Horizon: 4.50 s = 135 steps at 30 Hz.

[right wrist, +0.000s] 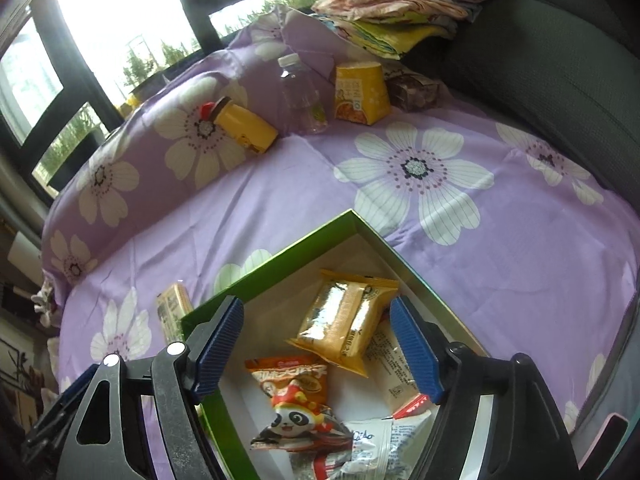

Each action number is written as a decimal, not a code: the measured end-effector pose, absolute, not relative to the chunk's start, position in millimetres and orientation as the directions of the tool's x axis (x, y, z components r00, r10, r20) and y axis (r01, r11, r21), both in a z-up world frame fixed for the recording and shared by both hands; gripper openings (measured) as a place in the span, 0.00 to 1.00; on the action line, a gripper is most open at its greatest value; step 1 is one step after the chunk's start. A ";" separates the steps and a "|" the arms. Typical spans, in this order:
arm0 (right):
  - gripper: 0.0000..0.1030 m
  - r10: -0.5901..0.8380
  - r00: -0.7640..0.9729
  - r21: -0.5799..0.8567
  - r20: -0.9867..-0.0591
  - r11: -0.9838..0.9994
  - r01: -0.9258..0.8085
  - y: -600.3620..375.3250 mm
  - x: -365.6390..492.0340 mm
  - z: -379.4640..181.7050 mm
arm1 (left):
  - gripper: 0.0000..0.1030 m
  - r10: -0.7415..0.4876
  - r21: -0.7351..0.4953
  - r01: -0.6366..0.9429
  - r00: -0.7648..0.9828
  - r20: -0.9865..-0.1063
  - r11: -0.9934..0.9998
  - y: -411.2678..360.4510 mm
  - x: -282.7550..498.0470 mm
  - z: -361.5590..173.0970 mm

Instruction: Organize snacks

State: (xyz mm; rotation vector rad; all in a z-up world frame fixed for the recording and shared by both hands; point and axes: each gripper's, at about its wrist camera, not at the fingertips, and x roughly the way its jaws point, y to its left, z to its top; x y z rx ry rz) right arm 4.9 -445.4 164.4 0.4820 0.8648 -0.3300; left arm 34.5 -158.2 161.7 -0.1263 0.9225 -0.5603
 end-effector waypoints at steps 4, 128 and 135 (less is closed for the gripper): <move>0.75 -0.062 0.634 0.265 -0.771 0.874 0.408 -424.9 7.7 171.6 | 0.92 -0.443 -0.327 0.305 0.496 -0.747 0.894 -93.7 34.2 161.0; 0.60 0.278 0.570 0.429 -0.773 0.891 0.147 -303.4 -11.2 164.0 | 0.30 -0.605 -0.361 0.527 0.417 -0.678 0.769 -156.6 -22.0 133.4; 0.60 0.194 0.617 0.423 -0.763 0.872 0.249 -358.4 -21.1 168.1 | 0.30 -0.650 -0.388 0.587 0.338 -0.680 0.711 -209.1 -20.8 132.8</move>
